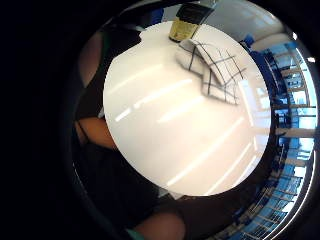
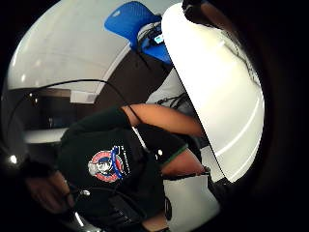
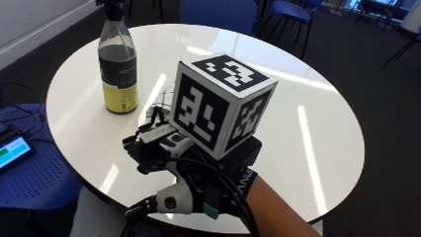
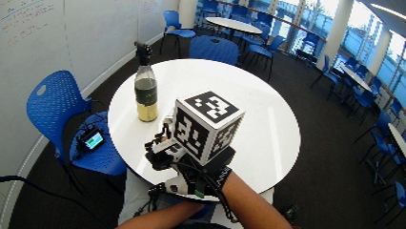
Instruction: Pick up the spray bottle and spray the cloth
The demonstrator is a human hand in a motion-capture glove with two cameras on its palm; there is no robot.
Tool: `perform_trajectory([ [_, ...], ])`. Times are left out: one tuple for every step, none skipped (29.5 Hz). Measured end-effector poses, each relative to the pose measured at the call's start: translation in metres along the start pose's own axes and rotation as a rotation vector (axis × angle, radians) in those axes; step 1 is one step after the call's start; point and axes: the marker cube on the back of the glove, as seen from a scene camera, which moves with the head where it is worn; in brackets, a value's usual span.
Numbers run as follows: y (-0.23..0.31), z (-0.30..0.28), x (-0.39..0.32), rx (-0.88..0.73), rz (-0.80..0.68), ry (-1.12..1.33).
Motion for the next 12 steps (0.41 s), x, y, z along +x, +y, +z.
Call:
perform_trajectory([
  [0.000, 0.002, -0.001, -0.004, -0.001, -0.003],
  [0.000, 0.004, -0.002, -0.007, -0.001, -0.006],
  [0.000, 0.005, -0.003, -0.008, -0.002, -0.009],
  [0.001, 0.007, -0.004, -0.007, -0.002, -0.013],
  [0.002, 0.008, -0.006, -0.005, -0.002, -0.017],
  [0.003, 0.010, -0.007, -0.002, 0.000, -0.022],
  [0.004, 0.011, -0.009, 0.003, 0.003, -0.027],
  [0.007, 0.012, -0.010, 0.011, 0.007, -0.033],
  [0.010, 0.013, -0.010, 0.023, 0.014, -0.038],
  [0.013, 0.013, -0.009, 0.039, 0.022, -0.044],
  [0.015, 0.012, -0.009, 0.055, 0.029, -0.047],
  [0.016, 0.012, -0.008, 0.064, 0.034, -0.049],
])
